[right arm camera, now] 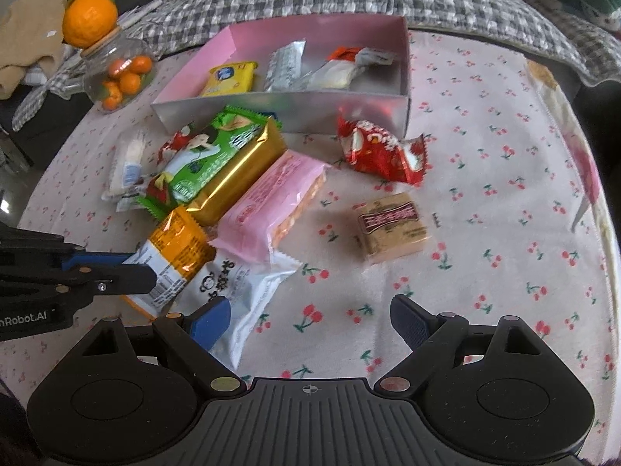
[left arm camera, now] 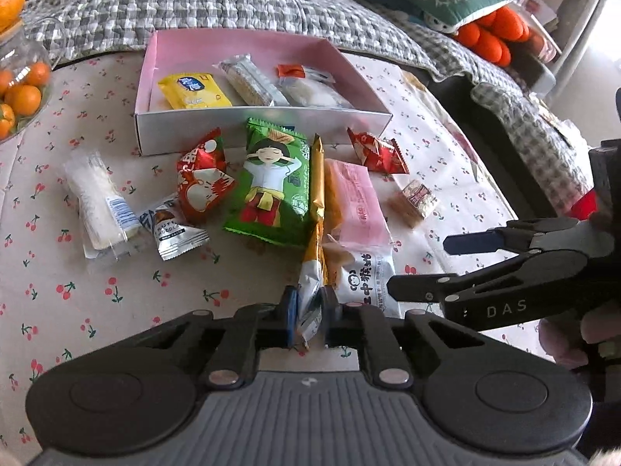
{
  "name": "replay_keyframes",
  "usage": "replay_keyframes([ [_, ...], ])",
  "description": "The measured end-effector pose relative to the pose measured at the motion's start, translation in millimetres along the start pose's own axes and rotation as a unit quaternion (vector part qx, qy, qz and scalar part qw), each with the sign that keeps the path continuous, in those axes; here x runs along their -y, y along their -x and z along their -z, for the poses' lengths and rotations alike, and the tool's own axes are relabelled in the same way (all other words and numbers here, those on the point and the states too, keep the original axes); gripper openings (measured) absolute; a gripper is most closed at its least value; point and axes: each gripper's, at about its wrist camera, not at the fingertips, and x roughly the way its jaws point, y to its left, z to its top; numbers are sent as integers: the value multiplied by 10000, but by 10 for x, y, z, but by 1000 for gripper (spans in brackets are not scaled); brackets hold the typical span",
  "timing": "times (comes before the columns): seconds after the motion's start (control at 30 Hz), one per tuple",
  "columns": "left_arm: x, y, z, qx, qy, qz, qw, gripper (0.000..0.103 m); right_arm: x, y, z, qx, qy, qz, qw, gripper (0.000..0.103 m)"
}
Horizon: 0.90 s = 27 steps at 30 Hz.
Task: Organize snacks
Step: 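Withdraw both grippers from the box toward the remaining snacks, then grasp the orange-white wafer pack with the left gripper while the right grasps the white printed pastry pack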
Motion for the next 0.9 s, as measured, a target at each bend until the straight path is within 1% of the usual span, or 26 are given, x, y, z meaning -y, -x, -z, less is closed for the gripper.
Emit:
replay_keyframes([
  [0.13, -89, 61, 59, 7, 14, -11, 10000, 11, -73, -16, 5, -28, 56, -72, 10000, 92],
  [0.3, -259, 126, 115, -13, 179, -32, 9998, 11, -174, -49, 8, -58, 74, -153, 9998, 92],
  [0.5, -435, 204, 178, -6, 249, -184, 9995, 16, -349, -134, -2, -77, 198, -124, 9997, 92],
  [0.57, -472, 220, 210, 3, 221, -246, 9995, 23, -416, -151, -5, -53, 266, -109, 9996, 91],
  [0.6, -482, 230, 221, 20, 199, -263, 9995, 24, -441, -157, -5, -43, 283, -112, 9995, 92],
  [0.7, -470, 242, 248, 35, 44, -314, 9995, 35, -516, -177, -5, 15, 324, -83, 9994, 92],
  [0.77, -463, 238, 258, 55, -43, -381, 9993, 50, -547, -194, 5, 99, 342, -30, 9994, 92],
  [0.9, -433, 222, 248, 62, -123, -417, 9990, 56, -636, -245, 68, 251, 741, 280, 9965, 92],
])
